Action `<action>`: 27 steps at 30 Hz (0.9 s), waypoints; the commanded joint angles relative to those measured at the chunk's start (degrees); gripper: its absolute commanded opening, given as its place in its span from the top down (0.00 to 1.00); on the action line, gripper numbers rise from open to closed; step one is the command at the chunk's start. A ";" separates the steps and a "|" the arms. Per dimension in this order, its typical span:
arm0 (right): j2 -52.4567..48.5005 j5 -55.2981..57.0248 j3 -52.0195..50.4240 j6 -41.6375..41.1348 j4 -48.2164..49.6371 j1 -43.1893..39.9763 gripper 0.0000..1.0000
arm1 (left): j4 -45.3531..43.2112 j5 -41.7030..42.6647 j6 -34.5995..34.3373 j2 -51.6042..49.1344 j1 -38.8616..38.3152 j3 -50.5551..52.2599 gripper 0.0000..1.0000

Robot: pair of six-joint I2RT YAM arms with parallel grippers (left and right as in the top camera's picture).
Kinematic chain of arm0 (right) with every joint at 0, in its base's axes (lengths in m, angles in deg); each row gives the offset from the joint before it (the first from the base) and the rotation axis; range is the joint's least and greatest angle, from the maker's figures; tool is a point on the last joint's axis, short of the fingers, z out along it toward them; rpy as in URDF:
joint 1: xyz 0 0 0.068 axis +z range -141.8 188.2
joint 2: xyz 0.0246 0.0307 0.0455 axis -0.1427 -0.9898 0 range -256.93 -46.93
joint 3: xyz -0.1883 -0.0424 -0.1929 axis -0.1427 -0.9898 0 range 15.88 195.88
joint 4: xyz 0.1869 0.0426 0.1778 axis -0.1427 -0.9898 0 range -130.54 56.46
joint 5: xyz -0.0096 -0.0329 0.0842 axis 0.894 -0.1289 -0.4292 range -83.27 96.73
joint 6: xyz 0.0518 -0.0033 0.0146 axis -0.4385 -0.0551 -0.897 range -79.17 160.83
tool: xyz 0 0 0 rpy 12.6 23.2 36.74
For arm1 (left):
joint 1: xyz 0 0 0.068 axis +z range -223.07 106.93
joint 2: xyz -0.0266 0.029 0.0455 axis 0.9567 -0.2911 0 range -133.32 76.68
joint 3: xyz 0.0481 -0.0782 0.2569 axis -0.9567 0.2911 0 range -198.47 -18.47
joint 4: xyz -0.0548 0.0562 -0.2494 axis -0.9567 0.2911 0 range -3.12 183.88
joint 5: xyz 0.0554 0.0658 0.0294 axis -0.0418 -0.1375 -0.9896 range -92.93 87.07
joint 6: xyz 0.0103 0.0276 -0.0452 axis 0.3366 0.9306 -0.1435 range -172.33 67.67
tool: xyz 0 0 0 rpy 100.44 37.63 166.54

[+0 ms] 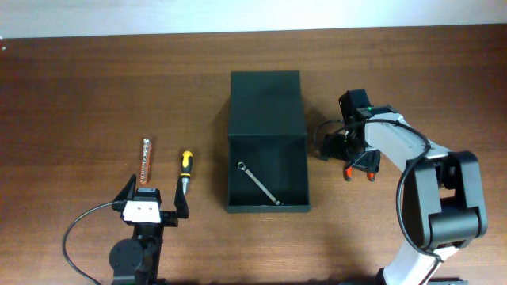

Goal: Pack container
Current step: 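Lower the right gripper and grasp the red pliers at the jaws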

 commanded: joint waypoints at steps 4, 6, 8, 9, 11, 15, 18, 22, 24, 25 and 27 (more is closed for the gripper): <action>-1.53 -0.66 -0.55 0.42 0.33 0.04 0.01 | 0.02 -0.39 0.90 0.48 0.13 0.44 0.01; -1.53 -0.66 -0.55 0.42 0.33 0.04 0.01 | 0.02 -0.39 0.90 0.48 0.13 0.44 0.01; -1.53 -0.85 -0.55 0.59 0.33 0.04 0.01 | 0.02 -0.39 0.90 0.48 0.13 0.44 0.01; -1.53 -0.83 -0.55 0.59 0.33 0.04 0.01 | 0.02 -0.39 0.90 0.48 0.13 0.44 0.01; -1.53 -0.83 -0.55 0.59 0.33 0.04 0.00 | 0.02 -0.42 0.90 0.48 0.13 0.44 0.01; -1.53 -0.83 -0.55 0.59 0.33 0.04 0.14 | 0.02 -0.42 0.90 0.48 0.13 0.44 0.01; -1.53 -0.83 -0.55 0.59 0.31 0.04 0.25 | 0.02 -0.42 0.90 0.48 0.13 0.44 0.01; -1.53 -0.81 -0.55 0.59 0.31 0.04 0.36 | 0.02 -0.42 0.90 0.48 0.13 0.44 0.01; -1.53 -0.81 -0.55 0.57 0.31 0.04 0.46 | 0.02 -0.42 0.90 0.48 0.13 0.44 0.01; -1.53 -0.81 -0.52 0.59 0.31 0.04 0.53 | 0.02 -0.42 0.90 0.48 0.13 0.44 0.01; -1.53 -0.81 -0.55 0.57 0.31 0.04 0.60 | 0.02 -0.42 0.90 0.48 0.13 0.44 0.01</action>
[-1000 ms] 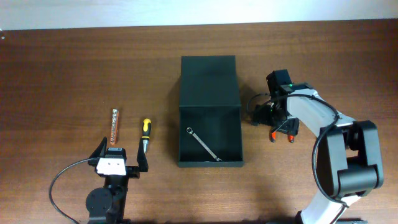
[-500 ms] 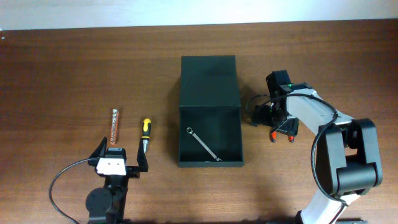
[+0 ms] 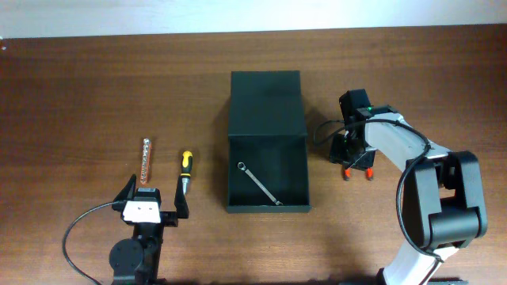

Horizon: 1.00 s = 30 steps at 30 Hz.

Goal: Pack container
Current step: 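Lower the right gripper and grasp the red pliers at the jaws, then carry the red pliers into the black box and lower them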

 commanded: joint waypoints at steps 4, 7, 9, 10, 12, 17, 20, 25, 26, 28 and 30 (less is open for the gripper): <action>-1.53 -0.57 -0.55 -0.13 0.13 0.04 0.71 | 0.02 -0.42 0.90 0.48 0.13 0.44 0.01; -1.53 -0.55 -0.52 -0.13 0.09 0.04 0.73 | 0.02 -0.39 0.90 0.48 0.13 0.44 0.01; -1.53 -0.55 -0.52 -0.13 -0.02 0.04 0.76 | 0.02 -0.39 0.90 0.48 0.13 0.44 0.01; -1.53 -0.55 -0.52 -0.13 -0.04 0.04 0.78 | 0.02 -0.39 0.90 0.48 0.13 0.44 0.01; -1.53 -0.55 -0.52 -0.13 -0.07 0.04 0.81 | 0.02 -0.39 0.90 0.48 0.13 0.44 0.01; -1.49 -0.35 -0.11 -0.11 -0.37 0.04 0.91 | 0.02 -0.39 0.90 0.48 0.13 0.44 0.01; -1.49 -0.17 1.25 0.33 -1.68 0.04 0.95 | 0.02 -0.39 0.90 0.48 0.13 0.44 0.01; -1.46 2.16 8.41 2.93 -8.37 0.04 0.96 | 0.02 -0.39 0.90 0.48 0.13 0.44 0.01; -1.46 3.04 10.80 2.93 -10.51 0.07 0.96 | 0.02 -0.42 0.90 0.48 0.15 0.44 0.01; -1.46 3.85 15.85 3.04 -14.62 0.07 0.96 | 0.02 -0.42 0.90 0.48 0.13 0.44 0.01; -1.46 3.78 21.77 3.98 -18.95 0.20 0.96 | 0.02 -0.39 0.90 0.48 0.13 0.44 0.01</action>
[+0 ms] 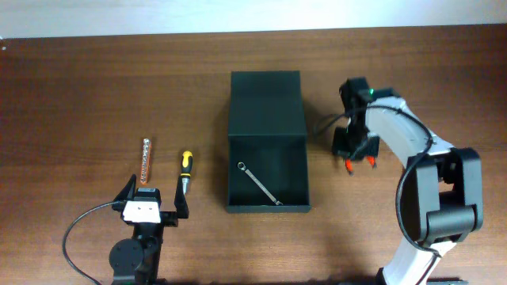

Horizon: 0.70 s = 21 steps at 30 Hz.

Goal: Pack container
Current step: 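Carry the red pliers into the black box and lower them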

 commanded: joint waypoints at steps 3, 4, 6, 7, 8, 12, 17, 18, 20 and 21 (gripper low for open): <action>0.48 1.60 16.22 3.08 -8.61 1.03 0.96 | 0.02 -0.39 0.90 0.48 0.13 0.44 0.01; 0.48 0.68 19.04 4.39 -10.58 1.64 0.96 | 0.02 -0.39 0.90 0.48 0.13 0.44 0.01; 0.48 -1.66 24.20 6.43 -14.34 3.21 0.96 | 0.02 -0.42 0.90 0.48 0.13 0.44 0.01; 0.48 -2.89 26.23 7.19 -15.89 4.07 0.96 | 0.02 -0.42 0.90 0.48 0.13 0.44 0.01; 0.48 -4.46 28.74 8.22 -17.81 5.40 0.96 | 0.02 -0.42 0.90 0.48 0.13 0.44 0.01; 0.48 -6.78 34.95 9.55 -22.86 11.08 0.96 | 0.02 -0.42 0.90 0.48 0.13 0.44 0.01; 0.46 -8.37 36.28 16.52 -25.14 20.02 0.96 | 0.02 -0.42 0.90 0.48 0.13 0.44 0.01; 0.44 -7.65 36.02 16.87 -25.00 21.90 0.96 | 0.02 -0.42 0.90 0.48 0.13 0.44 0.01; 0.44 -5.70 35.63 16.83 -24.68 24.59 0.96 | 0.02 -0.42 0.90 0.48 0.13 0.44 0.01; 0.44 -4.59 35.50 16.81 -24.52 25.99 0.96 | 0.02 -0.42 0.90 0.48 0.13 0.44 0.01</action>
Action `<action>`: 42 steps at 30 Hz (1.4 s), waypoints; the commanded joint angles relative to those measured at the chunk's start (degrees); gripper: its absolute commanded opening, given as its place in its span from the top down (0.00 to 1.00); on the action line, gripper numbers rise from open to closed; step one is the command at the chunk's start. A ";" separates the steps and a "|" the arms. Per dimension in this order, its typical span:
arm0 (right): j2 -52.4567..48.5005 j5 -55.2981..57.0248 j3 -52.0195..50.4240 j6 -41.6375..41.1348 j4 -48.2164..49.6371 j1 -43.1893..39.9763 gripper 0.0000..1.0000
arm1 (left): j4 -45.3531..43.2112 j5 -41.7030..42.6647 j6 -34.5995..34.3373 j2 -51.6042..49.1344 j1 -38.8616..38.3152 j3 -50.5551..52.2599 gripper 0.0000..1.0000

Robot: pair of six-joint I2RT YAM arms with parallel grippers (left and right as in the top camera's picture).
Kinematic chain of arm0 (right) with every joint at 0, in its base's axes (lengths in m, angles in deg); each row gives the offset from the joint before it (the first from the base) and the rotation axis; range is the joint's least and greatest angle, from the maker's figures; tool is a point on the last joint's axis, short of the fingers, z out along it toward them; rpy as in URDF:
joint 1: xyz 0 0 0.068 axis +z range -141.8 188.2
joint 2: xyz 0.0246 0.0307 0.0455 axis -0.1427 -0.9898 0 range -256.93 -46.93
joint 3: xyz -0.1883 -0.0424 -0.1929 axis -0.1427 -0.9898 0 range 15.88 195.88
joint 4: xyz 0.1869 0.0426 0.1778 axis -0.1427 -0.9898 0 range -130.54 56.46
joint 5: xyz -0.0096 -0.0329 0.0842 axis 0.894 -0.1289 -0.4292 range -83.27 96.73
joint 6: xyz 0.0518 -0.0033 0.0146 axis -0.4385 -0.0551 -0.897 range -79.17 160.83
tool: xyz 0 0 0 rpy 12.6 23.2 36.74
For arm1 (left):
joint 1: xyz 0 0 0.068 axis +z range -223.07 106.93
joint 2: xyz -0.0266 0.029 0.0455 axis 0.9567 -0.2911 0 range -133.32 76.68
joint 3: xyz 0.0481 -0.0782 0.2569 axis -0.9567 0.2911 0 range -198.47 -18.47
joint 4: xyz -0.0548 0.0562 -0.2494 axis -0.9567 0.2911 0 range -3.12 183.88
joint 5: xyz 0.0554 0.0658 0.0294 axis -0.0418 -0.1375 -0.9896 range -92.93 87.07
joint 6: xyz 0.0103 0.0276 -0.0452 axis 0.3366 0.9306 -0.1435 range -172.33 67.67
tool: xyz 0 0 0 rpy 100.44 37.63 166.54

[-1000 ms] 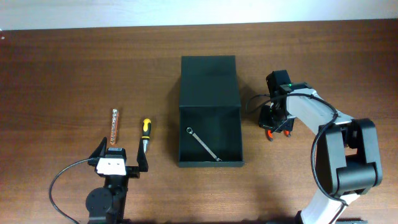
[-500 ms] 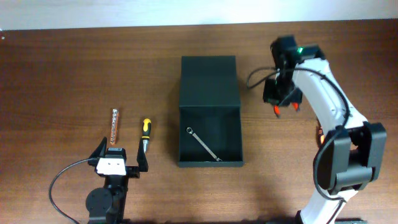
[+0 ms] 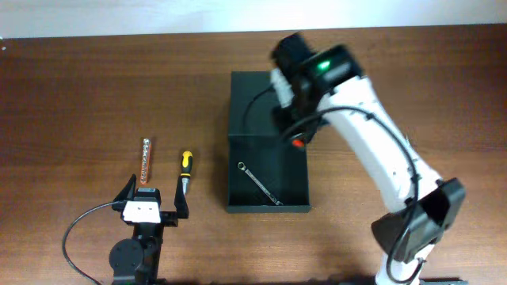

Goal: Pack container
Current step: 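Carry the red pliers into the black box and lower them, then release the red pliers in the box and lift the right gripper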

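A black open box (image 3: 305, 178) sits mid-table with its lid (image 3: 257, 99) laid flat behind it. A silver wrench (image 3: 260, 184) lies inside. My right gripper (image 3: 294, 136) hangs high over the box's back right corner, shut on a red-handled tool (image 3: 299, 143), of which only a red tip shows under the wrist. A screwdriver with a yellow and black handle (image 3: 184, 169) and a copper-coloured bar (image 3: 146, 162) lie on the table to the left. My left gripper (image 3: 154, 207) stands open just in front of them, touching neither.
The right arm's white links (image 3: 380, 166) stretch from the front right across the box's right side. A black cable (image 3: 79, 229) loops at the left arm's base. The brown table (image 3: 79, 95) ends at a pale strip along the back.
My right gripper has moved left and up from the table beside the box to above the box's back right corner, with the red-handled tool still in it. The left arm has not moved.
My right gripper stood over a red-handled tool on the table right of the box. It then sat closer around the tool, then held it slightly nearer the back of the table. Now it holds it over the box. The left side stayed unchanged throughout.
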 commanded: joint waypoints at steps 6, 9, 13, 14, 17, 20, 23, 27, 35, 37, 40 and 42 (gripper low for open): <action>0.46 3.63 -2.40 2.21 5.05 6.56 0.92 | 0.02 -0.44 0.90 0.44 0.13 0.44 0.01; 0.39 3.48 -4.33 2.21 7.34 6.58 0.91 | 0.02 -0.42 0.90 0.44 0.13 0.44 0.01; 0.39 3.13 -8.74 2.03 10.84 6.49 0.90 | 0.02 -0.44 0.90 0.44 0.13 0.44 0.01; 0.39 2.95 -9.97 2.03 11.91 6.49 0.91 | 0.02 -0.42 0.90 0.44 0.13 0.44 0.01; 0.39 2.80 -14.27 2.05 16.15 6.56 0.91 | 0.02 -0.42 0.90 0.44 0.13 0.44 0.01; 0.39 2.78 -18.71 2.03 20.24 6.54 0.88 | 0.02 -0.44 0.90 0.44 0.13 0.44 0.01; 0.39 2.12 -22.12 2.03 22.45 6.54 0.86 | 0.02 -0.42 0.90 0.44 0.13 0.44 0.01; 0.39 1.01 -26.25 2.01 24.94 6.54 0.85 | 0.02 -0.42 0.90 0.44 0.15 0.44 0.01; 0.39 0.85 -30.03 2.01 27.36 6.49 0.80 | 0.02 -0.42 0.90 0.44 0.13 0.44 0.01; 0.42 0.85 -29.73 2.01 27.58 6.47 0.78 | 0.02 -0.42 0.90 0.44 0.13 0.44 0.01; 0.42 0.87 -28.09 2.01 27.56 6.47 0.71 | 0.02 -0.42 0.90 0.44 0.13 0.44 0.01; 0.42 0.87 -25.75 2.01 26.84 6.43 0.56 | 0.02 -0.42 0.90 0.44 0.13 0.44 0.01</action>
